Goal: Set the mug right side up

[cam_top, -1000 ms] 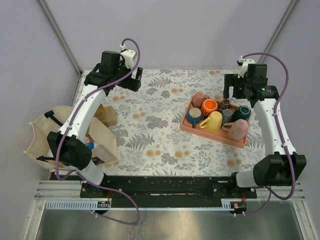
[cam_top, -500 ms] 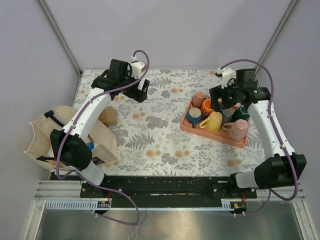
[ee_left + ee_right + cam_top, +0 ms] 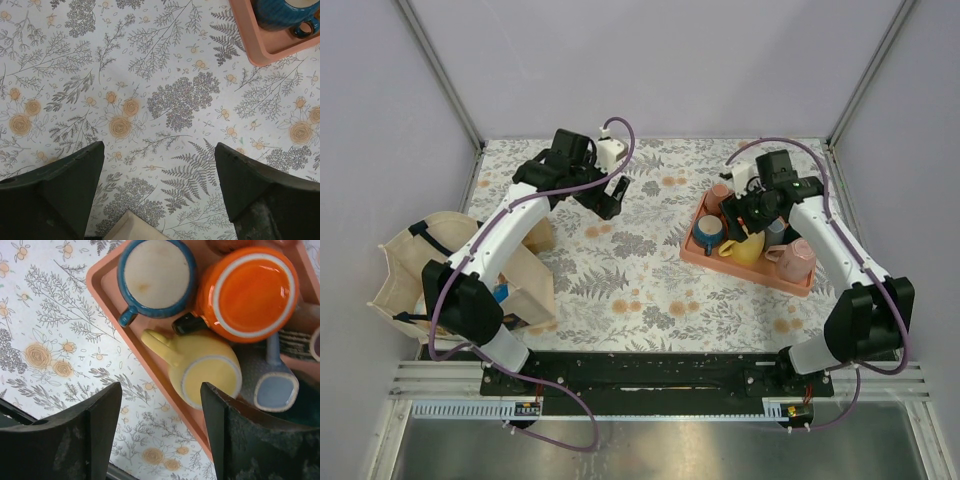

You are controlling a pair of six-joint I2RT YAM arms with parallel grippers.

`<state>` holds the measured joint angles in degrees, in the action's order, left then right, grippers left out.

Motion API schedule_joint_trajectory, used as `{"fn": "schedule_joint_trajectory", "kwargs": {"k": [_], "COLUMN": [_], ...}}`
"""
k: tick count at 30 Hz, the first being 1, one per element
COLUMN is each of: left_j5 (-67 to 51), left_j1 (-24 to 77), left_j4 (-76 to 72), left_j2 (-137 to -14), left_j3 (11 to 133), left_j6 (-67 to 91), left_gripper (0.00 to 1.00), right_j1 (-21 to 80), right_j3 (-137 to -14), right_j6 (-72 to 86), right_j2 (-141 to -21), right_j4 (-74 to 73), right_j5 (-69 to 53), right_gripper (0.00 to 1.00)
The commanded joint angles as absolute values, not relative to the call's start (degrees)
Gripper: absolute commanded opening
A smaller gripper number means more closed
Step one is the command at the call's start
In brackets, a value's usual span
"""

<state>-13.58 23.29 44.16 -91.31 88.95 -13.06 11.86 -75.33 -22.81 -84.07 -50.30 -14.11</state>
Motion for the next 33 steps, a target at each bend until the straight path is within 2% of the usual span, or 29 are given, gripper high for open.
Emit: {"fn": "schedule_joint_trajectory", "kwargs": {"k": [1, 5, 13, 21, 33], "left_j5": [-12.4, -12.0, -11.8, -12.0, -13.2], "left_j1": [23.5, 23.5, 23.5, 23.5, 23.6], "left_j4": [43.0, 43.0, 43.0, 43.0, 42.9], "left_j2": [-88.2, -88.2, -88.0, -87.2, -87.4], "left_j3": [88.1, 88.2, 87.5, 86.9, 86.8], "left_j6": [-15.2, -15.8, -15.8, -15.6, -14.6], "left_gripper": [0.95, 0.95, 0.95, 0.95, 0.95], "right_j1": [16.3, 17.0, 19.2, 22.5, 23.6], "right_j3": [-78.4, -83.9, -85.3, -83.3, -74.8], "right_j6": [-28.4, -43.3, -60.7, -64.2, -68.5], "right_j2": [-86.8, -91.2, -95.4, -100.5, -99.8], "right_j4": [-49.4, -59.0, -64.2, -64.0, -57.5], "right_j5": [-12.5, -18.4, -14.3, -6.7, 2.6], "right_gripper": [0.73, 0.72, 0.61, 0.48, 0.45]}}
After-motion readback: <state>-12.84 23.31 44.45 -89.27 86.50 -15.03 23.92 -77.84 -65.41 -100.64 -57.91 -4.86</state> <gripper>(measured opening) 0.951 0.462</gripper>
